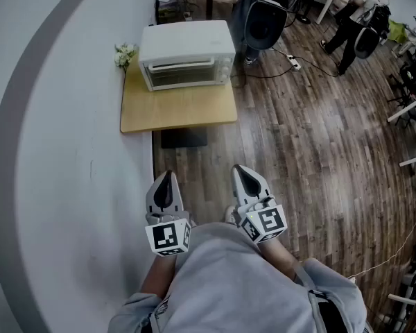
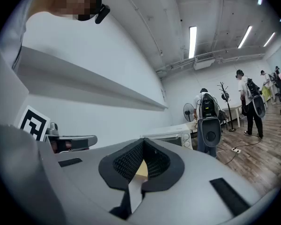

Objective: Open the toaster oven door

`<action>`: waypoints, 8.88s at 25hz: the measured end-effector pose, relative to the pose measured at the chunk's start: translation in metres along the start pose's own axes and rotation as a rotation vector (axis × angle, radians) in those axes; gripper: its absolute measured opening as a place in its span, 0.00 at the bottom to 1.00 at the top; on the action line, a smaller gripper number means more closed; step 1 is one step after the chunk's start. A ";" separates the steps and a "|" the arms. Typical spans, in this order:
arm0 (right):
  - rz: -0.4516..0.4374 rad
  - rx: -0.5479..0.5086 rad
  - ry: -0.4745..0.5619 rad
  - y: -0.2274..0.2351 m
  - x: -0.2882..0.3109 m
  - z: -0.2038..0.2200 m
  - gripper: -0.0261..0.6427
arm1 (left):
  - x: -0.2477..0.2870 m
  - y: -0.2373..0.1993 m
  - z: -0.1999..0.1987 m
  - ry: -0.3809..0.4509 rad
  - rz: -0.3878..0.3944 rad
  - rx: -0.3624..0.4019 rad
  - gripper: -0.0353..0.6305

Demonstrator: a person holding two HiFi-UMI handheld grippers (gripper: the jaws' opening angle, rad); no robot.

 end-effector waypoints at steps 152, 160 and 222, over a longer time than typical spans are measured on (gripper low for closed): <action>-0.293 -1.169 -0.227 0.033 0.328 0.240 0.16 | 0.290 -0.177 0.246 -0.731 0.162 0.974 0.20; -0.265 -1.189 -0.166 0.038 0.315 0.280 0.16 | 0.281 -0.173 0.285 -0.671 0.096 0.982 0.22; -0.071 -0.303 -0.103 0.003 0.211 0.076 0.04 | 0.187 -0.096 0.100 -0.274 0.015 0.344 0.08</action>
Point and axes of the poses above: the fingertips, and each gripper's own axes: x forward along the fingers, y to its right, z out of its underside, the point moved 1 cm from there along -x, backward along the fingers, and after that the axes turned 15 degrees about z, right-handed, at the moved point
